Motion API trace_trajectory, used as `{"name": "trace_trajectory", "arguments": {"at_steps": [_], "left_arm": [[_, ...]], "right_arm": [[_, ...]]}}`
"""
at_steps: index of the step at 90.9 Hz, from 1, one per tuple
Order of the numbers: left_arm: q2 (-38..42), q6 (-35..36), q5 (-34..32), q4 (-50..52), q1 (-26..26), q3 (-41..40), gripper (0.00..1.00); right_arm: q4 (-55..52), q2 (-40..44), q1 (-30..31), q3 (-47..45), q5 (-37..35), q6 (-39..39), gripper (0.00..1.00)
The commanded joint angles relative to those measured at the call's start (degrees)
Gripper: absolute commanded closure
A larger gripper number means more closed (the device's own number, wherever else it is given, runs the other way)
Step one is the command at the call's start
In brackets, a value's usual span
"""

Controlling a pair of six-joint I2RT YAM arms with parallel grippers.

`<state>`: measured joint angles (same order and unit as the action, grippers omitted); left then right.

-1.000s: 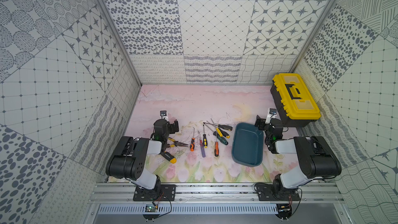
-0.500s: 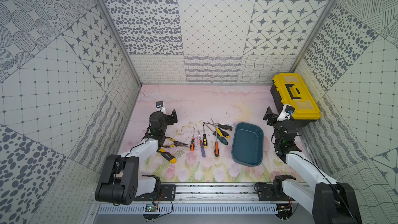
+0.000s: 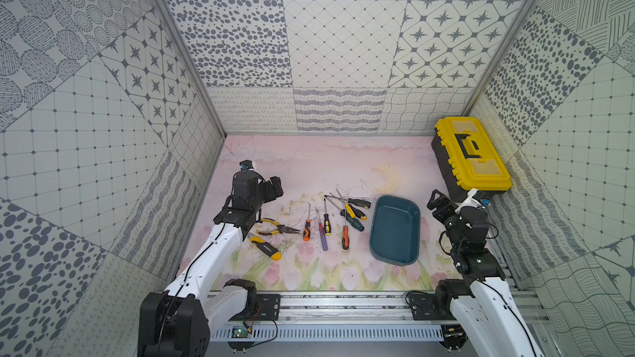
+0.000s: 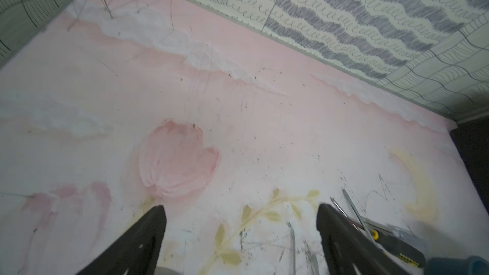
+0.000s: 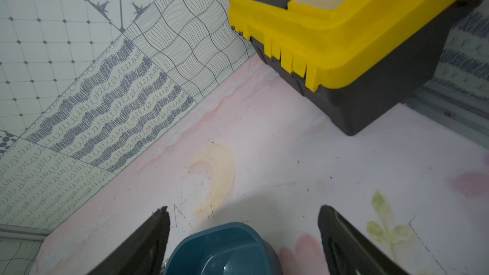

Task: Put the screwdriver on the desktop into the storage box
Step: Pick up the screwdriver from the center of the board.

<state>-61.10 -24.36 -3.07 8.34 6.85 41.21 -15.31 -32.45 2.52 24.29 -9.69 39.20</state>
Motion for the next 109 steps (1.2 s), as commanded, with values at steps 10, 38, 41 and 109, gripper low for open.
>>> {"name": "trace_trajectory", "arguments": {"at_steps": [10,38,41,109], "left_arm": [[3.26,-10.22,5.42,26.39,11.67,1.4,0.09],[-4.55,-12.58,6.45,35.99,23.92,4.8,0.19],[-6.19,-12.31,6.72,35.93,24.83,5.42,0.19],[-37.41,-3.98,-6.62,37.37,29.27,21.26,0.52]], "right_arm": [[-14.85,-9.99,-0.04,9.09,9.67,6.77,0.11],[-17.34,-18.8,-0.06,13.69,10.02,7.37,0.17],[-17.64,-18.68,-0.06,13.82,9.89,6.93,0.18],[-18.26,-15.43,-0.01,11.14,7.65,6.5,0.23]]}}
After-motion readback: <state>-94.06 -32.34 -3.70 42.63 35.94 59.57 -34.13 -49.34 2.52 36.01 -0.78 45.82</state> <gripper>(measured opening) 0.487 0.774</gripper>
